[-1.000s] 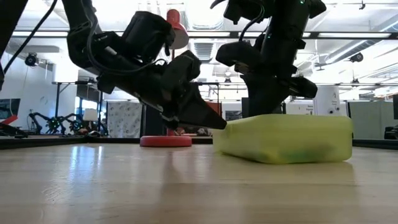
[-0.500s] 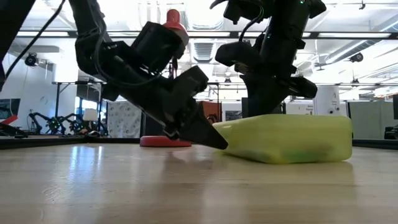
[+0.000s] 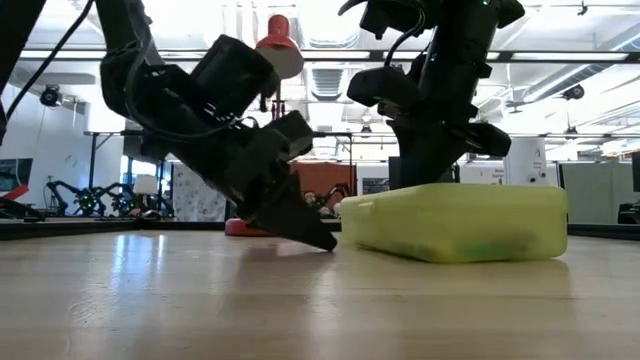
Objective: Pick & place school supplies into a supply box
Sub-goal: Close the yellow supply box
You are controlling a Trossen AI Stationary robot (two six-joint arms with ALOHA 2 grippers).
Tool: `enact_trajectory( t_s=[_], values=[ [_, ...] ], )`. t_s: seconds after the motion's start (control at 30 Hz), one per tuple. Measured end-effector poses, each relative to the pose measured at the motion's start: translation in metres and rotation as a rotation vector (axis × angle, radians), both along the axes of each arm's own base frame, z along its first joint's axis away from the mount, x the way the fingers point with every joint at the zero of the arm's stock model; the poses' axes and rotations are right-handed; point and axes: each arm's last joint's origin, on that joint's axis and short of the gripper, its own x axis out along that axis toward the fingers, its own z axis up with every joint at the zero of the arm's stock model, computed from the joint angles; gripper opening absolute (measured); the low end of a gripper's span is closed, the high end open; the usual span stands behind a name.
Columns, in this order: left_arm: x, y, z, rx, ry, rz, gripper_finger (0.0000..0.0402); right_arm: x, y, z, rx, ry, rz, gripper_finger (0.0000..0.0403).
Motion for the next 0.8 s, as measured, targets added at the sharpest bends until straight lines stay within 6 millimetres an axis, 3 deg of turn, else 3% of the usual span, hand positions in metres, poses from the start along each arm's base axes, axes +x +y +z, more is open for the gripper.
enact_trajectory(
  t_s=[0.27, 0.8],
  values=[
    [0.006, -0.002, 0.024, -0.016, -0.130, -0.003, 0.0006, 0.000, 0.000, 0.000, -0.004, 0.003, 0.007, 0.0038],
    [0.012, 0.011, 0.026, 0.025, -0.135, 0.030, 0.0006, 0.000, 0.000, 0.000, -0.006, 0.000, 0.006, 0.0038]
  ],
)
